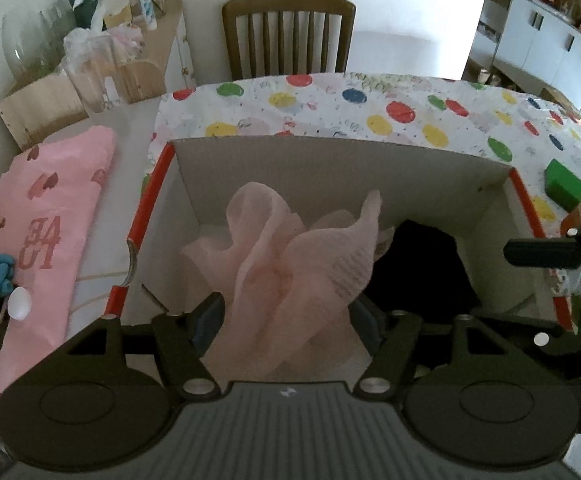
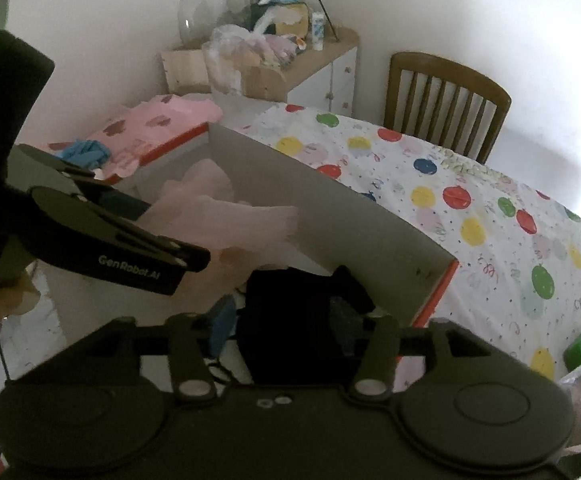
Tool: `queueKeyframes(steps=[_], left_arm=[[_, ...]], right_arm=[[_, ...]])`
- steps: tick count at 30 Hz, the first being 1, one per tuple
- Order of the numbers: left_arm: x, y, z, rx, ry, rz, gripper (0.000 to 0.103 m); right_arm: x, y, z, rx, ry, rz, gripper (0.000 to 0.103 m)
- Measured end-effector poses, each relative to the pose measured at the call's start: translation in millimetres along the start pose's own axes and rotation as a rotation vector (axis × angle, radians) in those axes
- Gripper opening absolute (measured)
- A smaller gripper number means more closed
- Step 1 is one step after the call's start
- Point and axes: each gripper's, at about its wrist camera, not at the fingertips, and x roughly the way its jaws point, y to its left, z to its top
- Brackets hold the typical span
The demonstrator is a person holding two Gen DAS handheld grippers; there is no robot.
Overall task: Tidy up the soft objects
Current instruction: 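Open both grippers to drop the pink mesh and black cloth into the box, then move both grippers back toward the yellow sponge and white fluffy towel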
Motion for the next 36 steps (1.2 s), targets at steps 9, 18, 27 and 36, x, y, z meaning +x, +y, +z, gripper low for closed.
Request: queueKeyframes(steps=[9,18,27,36], left_arm=[[-42,-12,-9,-0.007,-0.095,-0.017,0.077],[-87,-36,-22,0.026,-0.185,-0.010,0.083],[-126,-71,-36,0.057,-0.273,-0.043,0.085],[-148,-116,-54,0.062,-0.333,-0.087,0.094]], right_arm=[[-36,2,-6,-0.001,-0.059,0.011,0.071],[-78,-6,-17,0.025,-0.135,0.015,0.086],[-124,-20,-38,0.070,-0.204,0.032,0.099],[-171,-42,-68,0.107,-0.271,0.027,0.102]])
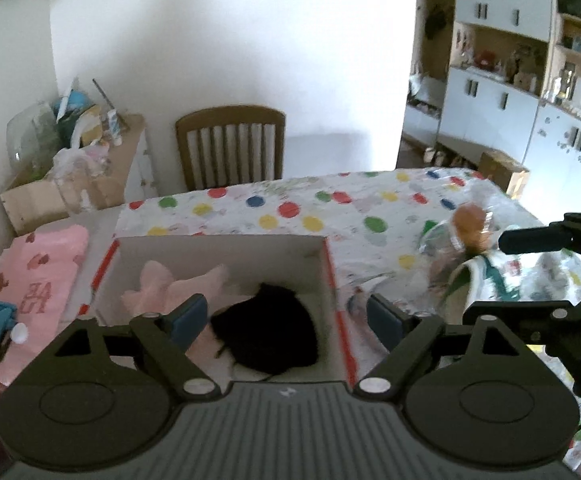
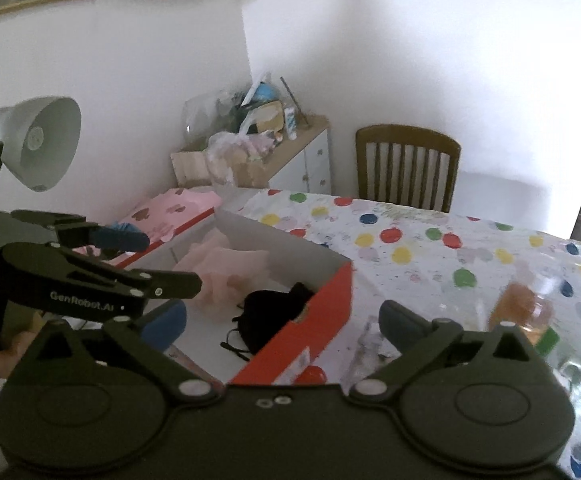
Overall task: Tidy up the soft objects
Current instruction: 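Move both grippers back toward the yellow sponge and white fluffy towel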
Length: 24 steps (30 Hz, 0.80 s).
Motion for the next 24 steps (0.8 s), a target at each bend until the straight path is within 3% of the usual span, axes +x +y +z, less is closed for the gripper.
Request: queueKeyframes(steps=[3,17,24], left_arm=[[-5,-16,-2,-0.019,-0.025,-0.037,0.099],[13,-102,-8,-0.045,-0.020,-0.131,0.102],[28,-144,-13,0.031,-0.007,-0.174,0.103]], right_arm=[[-17,-12,-9,0.012,-0.013,-0.010,0.102],[-78,-80,-64,0.106,-0.005,-0.113,0.102],[-109,-124,-93,0.157,-0.007,-0.199,0.102]])
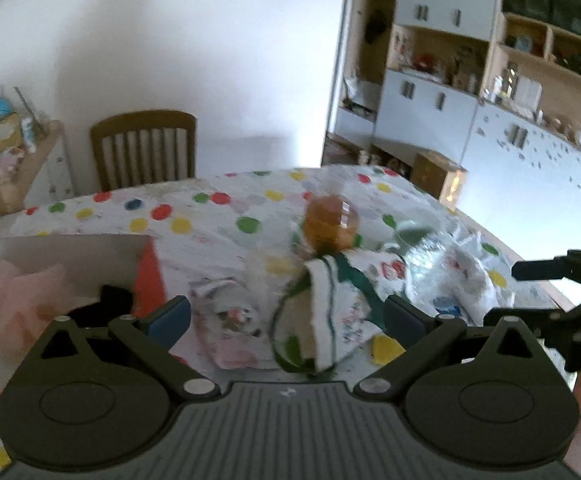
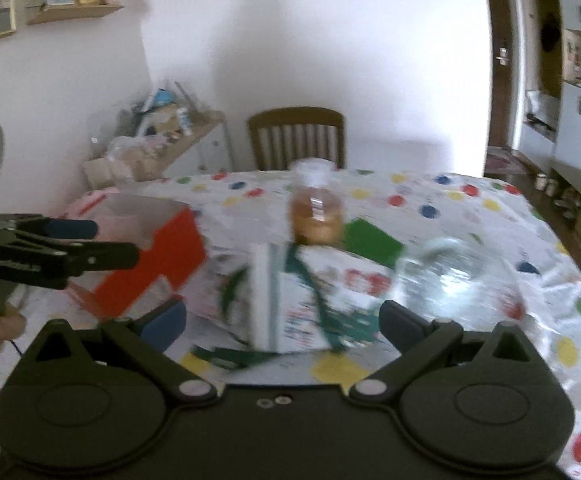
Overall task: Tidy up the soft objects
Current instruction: 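Move both grippers back toward the yellow sponge and white fluffy towel, then grasp the yellow sponge with the left gripper while the right grasps the white towel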
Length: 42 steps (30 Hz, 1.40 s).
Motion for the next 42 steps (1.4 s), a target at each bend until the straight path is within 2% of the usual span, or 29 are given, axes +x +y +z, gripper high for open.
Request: queueKeyframes(steps=[4,7,12,19,25,31,39,42], left_arm=[[16,-18,-3,-0.020,-0.005,-0.007,0.103],[32,-33,-6,-0.023,-0.005,-0.044,0.103],[61,-65,-16,0.032,0.009,-0.063,0.103],[101,-97,-28,0.031,0.088,-0.040,0.103],[139,-118,-40,0.002,0.188,0.042,0.103],[171,-131,-45,-0.080,0.276,0.112,0.103],[204,-145,-50,-0.197,0.352,0.230,0.103],[208,-147,-52,-0.251,0.347,0.284,0.103]], right_arm=[[-8,-31,-12,0.019,0.014,-0.056,0.102],[-12,-54,-19,0.035,0.017,-0.104,0.102],[-11,-94,-33,0.060,0.039,-0.190,0.101],[0,-144,-50,0.091,0.088,-0.248,0.099],[16,-171,-56,0.083,0.122,-0.277,0.095],[37,-192,-61,0.088,0.157,-0.285,0.093],[68,-215,-59,0.128,0.188,-0.313,0.093],[77,-219,-60,0.135,0.198,-0.325,0.091]])
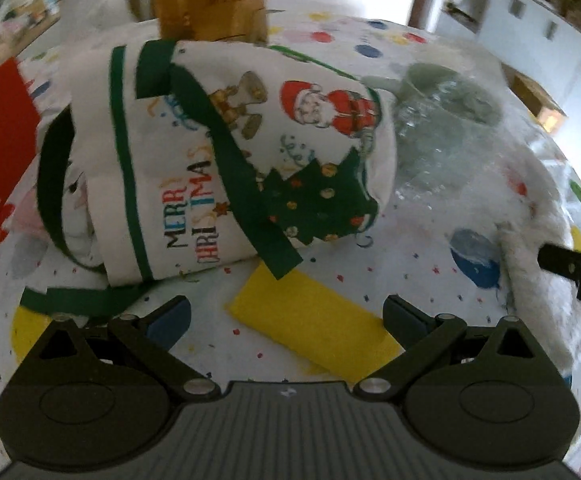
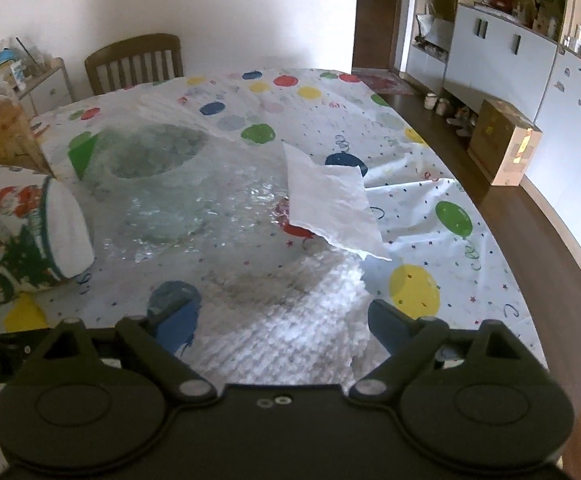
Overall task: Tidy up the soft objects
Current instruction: 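Grasp the yellow sponge with the left gripper while the right grasps the white towel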
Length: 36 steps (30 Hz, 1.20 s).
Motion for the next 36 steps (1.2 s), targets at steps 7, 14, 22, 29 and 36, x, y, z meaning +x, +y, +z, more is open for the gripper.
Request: queueKeyframes(steps=[7,14,22,29,36], left_arm=[[14,-8,4,-0.085,0.037,0.084,0.102],[10,-10,0,-0.056,0.021,0.092,0.097],[-2,-11,-7,0.003,0.001,0.047,0.065],[-9,0,-9,0.010,0.004,0.010,0.047],[-15,16,-15,0.031,0.002,-0.049,0.041]], right_arm=[[16,0,2,0.012,0.024,-0.008,0.087],[26,1,-6,0.002,0.054,-0.005,0.071],[21,-2,-12,0.011,0.036,0.025,0.052],[15,-3,-15,0.018,0.027,0.047,0.021],[0,-1,-18,0.006,0.019,0.071,0.018]])
